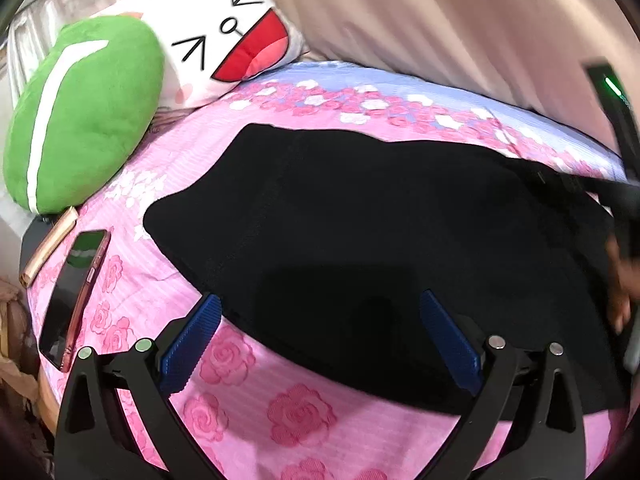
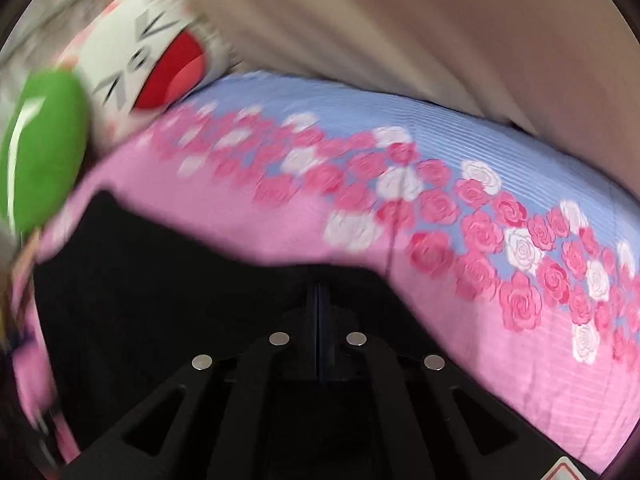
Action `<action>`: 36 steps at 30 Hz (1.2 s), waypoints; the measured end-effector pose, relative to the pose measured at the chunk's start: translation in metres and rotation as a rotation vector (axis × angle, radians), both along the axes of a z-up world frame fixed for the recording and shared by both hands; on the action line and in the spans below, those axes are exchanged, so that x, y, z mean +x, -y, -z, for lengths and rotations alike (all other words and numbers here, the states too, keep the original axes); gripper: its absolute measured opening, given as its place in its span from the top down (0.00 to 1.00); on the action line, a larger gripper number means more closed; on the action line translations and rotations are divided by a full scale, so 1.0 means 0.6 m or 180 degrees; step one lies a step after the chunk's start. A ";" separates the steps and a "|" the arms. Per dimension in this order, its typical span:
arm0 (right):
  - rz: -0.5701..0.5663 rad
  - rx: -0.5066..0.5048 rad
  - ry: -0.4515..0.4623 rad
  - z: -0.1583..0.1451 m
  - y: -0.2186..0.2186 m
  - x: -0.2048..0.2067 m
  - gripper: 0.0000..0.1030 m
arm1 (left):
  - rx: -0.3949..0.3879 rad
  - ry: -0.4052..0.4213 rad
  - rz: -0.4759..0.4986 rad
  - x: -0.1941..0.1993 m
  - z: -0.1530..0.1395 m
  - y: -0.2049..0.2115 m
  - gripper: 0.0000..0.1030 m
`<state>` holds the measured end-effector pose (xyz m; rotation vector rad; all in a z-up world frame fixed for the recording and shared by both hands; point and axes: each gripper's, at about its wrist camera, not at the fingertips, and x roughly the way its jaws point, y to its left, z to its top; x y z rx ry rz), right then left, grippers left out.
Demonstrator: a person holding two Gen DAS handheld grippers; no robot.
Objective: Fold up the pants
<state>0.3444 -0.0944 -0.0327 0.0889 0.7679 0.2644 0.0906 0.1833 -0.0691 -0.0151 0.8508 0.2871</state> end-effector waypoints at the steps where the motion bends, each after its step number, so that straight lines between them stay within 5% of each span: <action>1: 0.0024 0.0086 0.0018 -0.011 0.004 -0.007 1.00 | 0.0042 0.0020 0.0000 -0.006 -0.004 0.003 0.05; 4: -0.0007 -0.0042 0.0212 -0.018 -0.006 -0.041 1.00 | 0.0146 0.0080 0.0000 -0.022 -0.012 0.010 0.05; 6: 0.0054 -0.0250 0.0020 0.017 -0.007 -0.028 1.00 | 0.0148 0.0043 -0.0003 -0.020 -0.009 0.016 0.05; 7: 0.0095 -0.0085 0.0047 0.010 0.004 -0.039 1.00 | 0.0126 0.0024 0.0010 -0.020 -0.010 0.021 0.05; 13: 0.0457 -0.0107 0.0519 -0.044 0.084 -0.192 0.95 | 0.0167 0.0120 0.0106 -0.030 -0.027 0.057 0.05; 16: 0.0692 0.0118 0.0295 0.002 0.173 -0.264 0.95 | 0.0140 0.0124 0.0179 -0.030 -0.031 0.086 0.05; 20: 0.1279 -0.0020 0.0118 0.064 0.304 -0.387 0.94 | 0.0160 0.0145 0.0294 -0.036 -0.036 0.127 0.05; 24: 0.1720 0.0570 0.0048 0.103 0.473 -0.510 1.00 | 0.0096 0.0078 0.0369 -0.035 -0.030 0.174 0.05; 28: 0.2534 0.0278 0.0199 0.093 0.580 -0.642 0.63 | 0.0071 0.0045 0.0449 -0.039 -0.029 0.215 0.05; 33: 0.3195 0.0462 0.0318 0.109 0.713 -0.757 0.60 | 0.0167 0.0007 0.0456 -0.045 -0.025 0.259 0.05; 36: 0.3251 0.0513 0.0288 0.126 0.766 -0.766 0.59 | 0.0189 -0.0076 0.0486 -0.046 -0.019 0.280 0.05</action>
